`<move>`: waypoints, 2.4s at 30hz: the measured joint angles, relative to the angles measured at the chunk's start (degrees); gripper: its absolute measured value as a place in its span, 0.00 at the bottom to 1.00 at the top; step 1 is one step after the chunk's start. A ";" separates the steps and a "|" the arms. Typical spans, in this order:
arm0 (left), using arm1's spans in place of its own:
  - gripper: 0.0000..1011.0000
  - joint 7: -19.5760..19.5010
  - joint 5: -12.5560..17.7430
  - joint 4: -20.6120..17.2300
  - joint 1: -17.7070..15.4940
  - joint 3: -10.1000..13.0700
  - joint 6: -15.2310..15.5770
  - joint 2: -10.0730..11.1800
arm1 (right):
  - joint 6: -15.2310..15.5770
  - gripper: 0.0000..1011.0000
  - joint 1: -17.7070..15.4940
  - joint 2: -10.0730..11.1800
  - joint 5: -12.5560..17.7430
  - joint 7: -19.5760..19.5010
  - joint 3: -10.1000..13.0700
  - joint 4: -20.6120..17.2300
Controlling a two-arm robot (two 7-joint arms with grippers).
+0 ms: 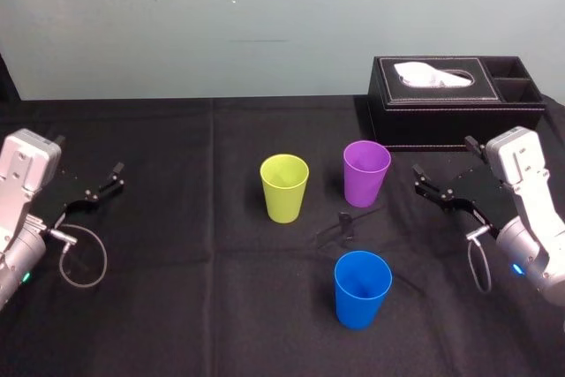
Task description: Stack the three plastic cups sequentially using one hand.
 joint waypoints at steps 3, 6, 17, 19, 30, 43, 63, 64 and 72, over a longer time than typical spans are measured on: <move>1.00 0.00 0.00 0.00 0.00 0.00 0.00 0.00 | 0.00 0.99 0.00 0.00 0.00 0.00 0.00 0.00; 1.00 0.00 0.00 0.00 0.00 0.00 0.00 0.00 | 0.00 0.99 0.00 0.00 0.00 0.00 0.00 0.00; 1.00 0.00 0.00 0.00 0.00 0.00 0.00 0.00 | 0.00 0.99 0.00 0.00 0.00 0.00 0.00 0.00; 1.00 0.00 0.00 0.00 0.00 0.00 0.00 0.00 | 0.00 0.99 0.00 0.00 0.00 0.00 0.00 0.00; 1.00 0.00 0.00 0.00 0.00 0.00 0.00 0.00 | 0.00 0.99 0.00 0.00 0.00 0.00 0.00 0.00; 1.00 0.00 0.00 0.00 0.00 0.00 0.00 0.00 | 0.00 0.99 0.00 0.00 0.00 0.00 0.00 0.00; 1.00 0.00 0.00 0.00 0.00 0.00 0.00 0.00 | -0.01 0.99 -5.71 3.93 1.90 3.99 4.20 -8.06; 1.00 0.00 0.00 0.00 0.00 0.00 0.00 0.00 | -0.02 0.99 -6.13 4.30 2.15 4.32 4.53 -8.67; 1.00 0.00 0.00 0.00 0.00 0.00 0.00 0.00 | -0.39 0.99 -10.78 8.34 5.41 8.67 8.13 -14.01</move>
